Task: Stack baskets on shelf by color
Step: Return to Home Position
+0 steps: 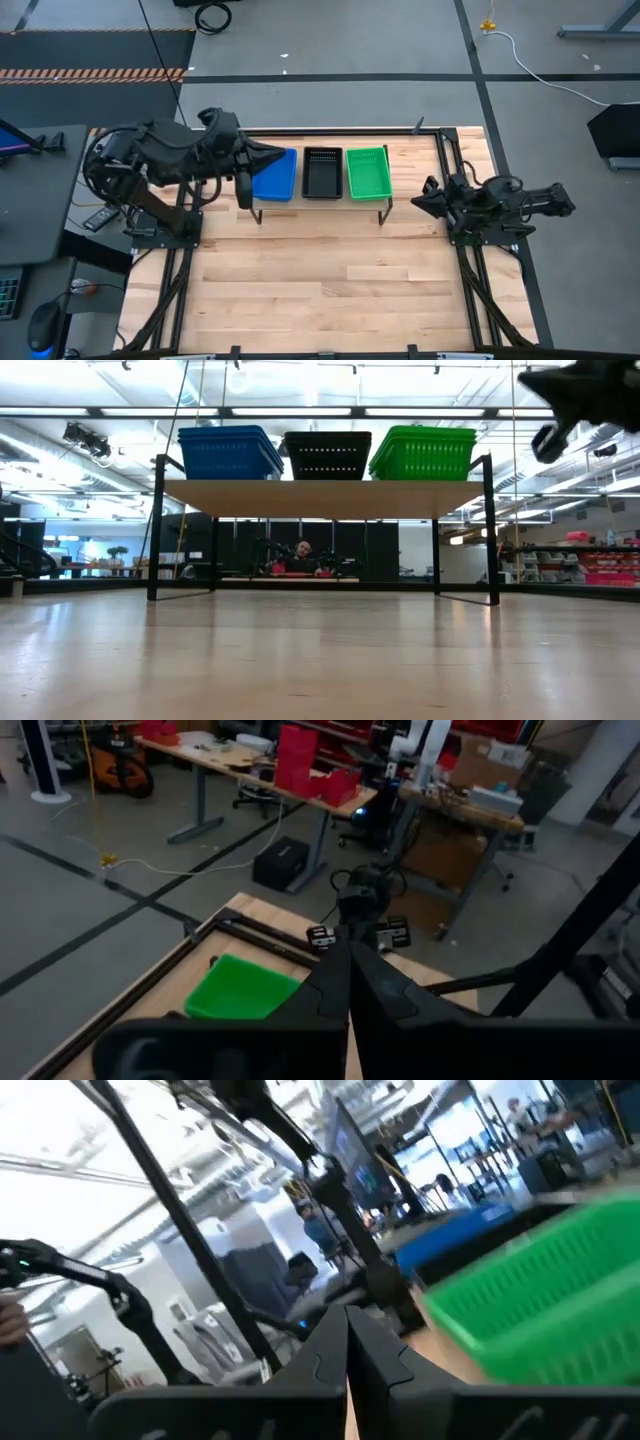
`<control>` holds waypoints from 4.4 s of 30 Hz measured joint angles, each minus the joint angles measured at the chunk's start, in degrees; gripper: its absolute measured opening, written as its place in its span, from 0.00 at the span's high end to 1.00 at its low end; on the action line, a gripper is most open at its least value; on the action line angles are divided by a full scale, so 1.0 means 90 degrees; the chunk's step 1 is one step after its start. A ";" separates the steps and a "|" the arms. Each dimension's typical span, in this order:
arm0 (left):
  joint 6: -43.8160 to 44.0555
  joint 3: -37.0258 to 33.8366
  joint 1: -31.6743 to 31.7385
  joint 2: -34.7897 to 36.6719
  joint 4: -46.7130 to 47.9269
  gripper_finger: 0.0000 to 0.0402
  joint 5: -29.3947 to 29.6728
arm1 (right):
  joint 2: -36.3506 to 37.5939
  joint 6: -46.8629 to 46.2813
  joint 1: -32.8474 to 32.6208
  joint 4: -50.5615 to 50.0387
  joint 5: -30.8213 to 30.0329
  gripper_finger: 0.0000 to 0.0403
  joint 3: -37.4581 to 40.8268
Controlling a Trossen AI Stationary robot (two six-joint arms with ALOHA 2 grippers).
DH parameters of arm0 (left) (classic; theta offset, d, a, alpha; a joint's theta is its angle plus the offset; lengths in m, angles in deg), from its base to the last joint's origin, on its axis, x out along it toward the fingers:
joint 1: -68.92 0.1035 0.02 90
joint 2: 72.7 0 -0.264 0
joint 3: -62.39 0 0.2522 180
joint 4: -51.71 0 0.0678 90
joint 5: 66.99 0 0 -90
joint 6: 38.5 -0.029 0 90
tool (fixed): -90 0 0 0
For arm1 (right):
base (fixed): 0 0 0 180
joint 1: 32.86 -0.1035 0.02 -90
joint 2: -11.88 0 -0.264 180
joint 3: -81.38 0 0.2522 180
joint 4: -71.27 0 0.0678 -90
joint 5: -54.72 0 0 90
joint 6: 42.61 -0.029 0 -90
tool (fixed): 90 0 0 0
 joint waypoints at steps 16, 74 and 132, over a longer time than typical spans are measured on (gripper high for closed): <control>-0.0482 -0.1354 -0.0036 0.0314 -0.0818 0.99 0.0075 | -0.0010 -0.0235 0.0480 0.0958 0.0313 0.97 0.0669; -0.0746 -1.4783 0.0286 0.9751 -0.9030 1.00 -0.1844 | -0.0022 0.0654 0.0478 0.0975 0.0317 0.95 0.0669; -0.1340 -1.4775 0.0923 0.9542 -0.6904 0.94 -0.2219 | -0.0022 0.0653 0.0478 0.0988 0.0334 0.95 0.0669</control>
